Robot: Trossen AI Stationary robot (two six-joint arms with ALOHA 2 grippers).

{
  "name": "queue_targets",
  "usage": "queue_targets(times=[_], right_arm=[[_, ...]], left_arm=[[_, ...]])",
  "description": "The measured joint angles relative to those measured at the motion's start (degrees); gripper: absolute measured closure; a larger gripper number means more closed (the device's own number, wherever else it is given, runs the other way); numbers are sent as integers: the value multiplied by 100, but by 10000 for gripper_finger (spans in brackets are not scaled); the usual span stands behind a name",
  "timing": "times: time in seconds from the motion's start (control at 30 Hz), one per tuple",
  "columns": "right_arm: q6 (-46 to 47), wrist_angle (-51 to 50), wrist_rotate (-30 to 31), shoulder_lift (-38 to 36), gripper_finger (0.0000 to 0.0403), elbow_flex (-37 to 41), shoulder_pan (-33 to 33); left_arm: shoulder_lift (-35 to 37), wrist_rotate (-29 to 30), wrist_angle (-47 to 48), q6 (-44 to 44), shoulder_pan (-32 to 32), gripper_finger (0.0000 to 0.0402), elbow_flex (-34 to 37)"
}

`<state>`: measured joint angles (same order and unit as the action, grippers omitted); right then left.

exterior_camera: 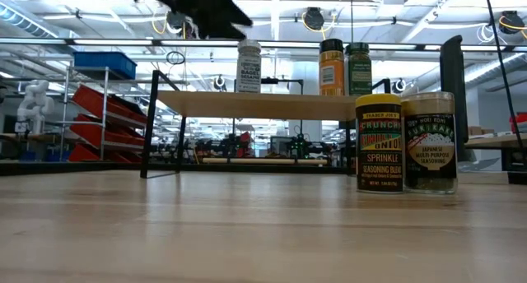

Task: Shelf spices
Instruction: Put the yellow seasoning bottle on the shelf

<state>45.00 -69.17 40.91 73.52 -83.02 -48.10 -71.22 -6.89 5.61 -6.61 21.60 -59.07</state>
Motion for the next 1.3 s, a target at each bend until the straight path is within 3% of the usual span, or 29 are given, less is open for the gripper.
queue_targets(times=[0.27,0.5,0.67,0.93,1.13,1.3], right_arm=[[-71,-4,6,0,78,2,15],[-151,-12,150,0,78,2,138],[-175,-17,157,0,78,2,276],[-221,-7,94,42,78,2,433],[-287,-4,73,177,78,2,431],[-281,20,73,265,78,2,433]], left_arm=[[781,205,202,300,-728,81,-149],[683,376,-412,609,-2000,81,-149],[203,1077,-901,618,-2725,81,-147],[-893,2201,-1528,635,-3293,81,-142],[-1475,2265,-2114,451,-3592,81,-472],[-1988,2280,-1535,483,-3610,81,-1003]])
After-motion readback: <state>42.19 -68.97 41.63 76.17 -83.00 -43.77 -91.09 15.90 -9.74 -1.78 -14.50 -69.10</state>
